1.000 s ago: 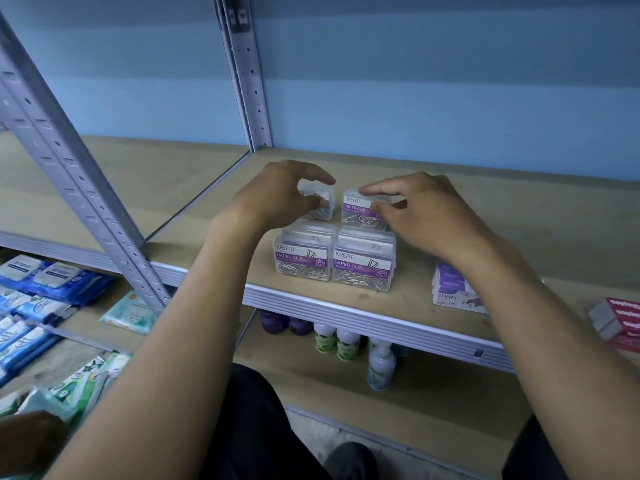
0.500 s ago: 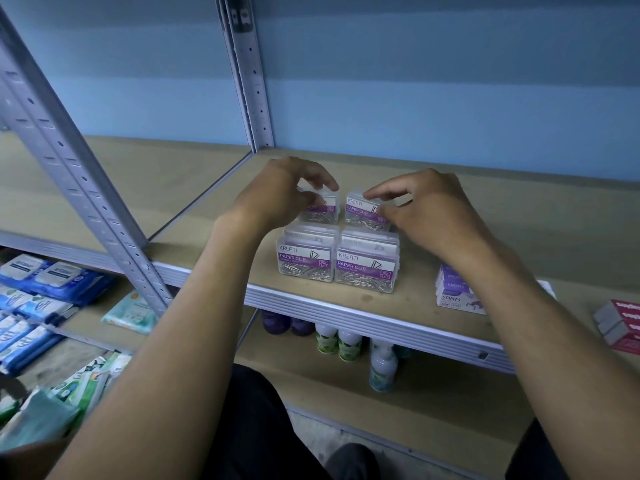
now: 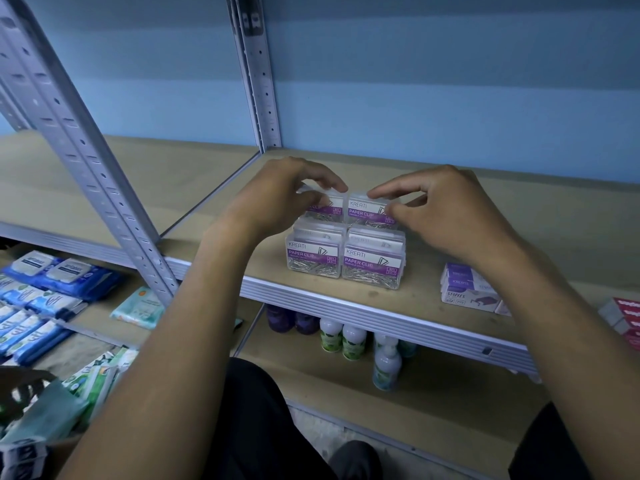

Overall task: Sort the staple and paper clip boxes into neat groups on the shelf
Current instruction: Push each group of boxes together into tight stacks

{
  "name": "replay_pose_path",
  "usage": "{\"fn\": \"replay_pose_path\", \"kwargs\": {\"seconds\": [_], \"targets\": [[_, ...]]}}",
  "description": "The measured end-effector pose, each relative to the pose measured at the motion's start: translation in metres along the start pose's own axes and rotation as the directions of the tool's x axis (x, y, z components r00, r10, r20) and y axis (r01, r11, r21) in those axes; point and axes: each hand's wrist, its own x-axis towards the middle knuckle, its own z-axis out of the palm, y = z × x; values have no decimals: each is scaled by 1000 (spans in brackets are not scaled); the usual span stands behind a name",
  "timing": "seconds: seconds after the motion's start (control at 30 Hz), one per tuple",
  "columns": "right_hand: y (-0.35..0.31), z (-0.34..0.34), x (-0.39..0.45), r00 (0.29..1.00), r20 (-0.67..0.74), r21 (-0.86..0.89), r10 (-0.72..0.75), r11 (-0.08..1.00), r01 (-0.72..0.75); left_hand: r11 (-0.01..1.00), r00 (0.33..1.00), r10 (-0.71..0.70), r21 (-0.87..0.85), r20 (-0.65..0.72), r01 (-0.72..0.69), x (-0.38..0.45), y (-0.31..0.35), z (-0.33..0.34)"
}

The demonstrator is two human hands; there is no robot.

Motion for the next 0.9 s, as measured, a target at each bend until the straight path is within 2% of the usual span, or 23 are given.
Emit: {"fn": "replay_pose_path", "kwargs": {"seconds": [0.17,0.67,0.9], "targets": [[-3,-7,-6,1000,19,-14,16,1000,-16,999,1000,1,-47,24,0,-9,9,-2],[-5,-6,-17,992,89,-30,87,996,-84,991,987,-116,-52,115,123,-16,16,-2],[-8,-9,-18,988,142,-55,69,997,-61,990,981,-130,-38,145,137,-16,15,-1]]}}
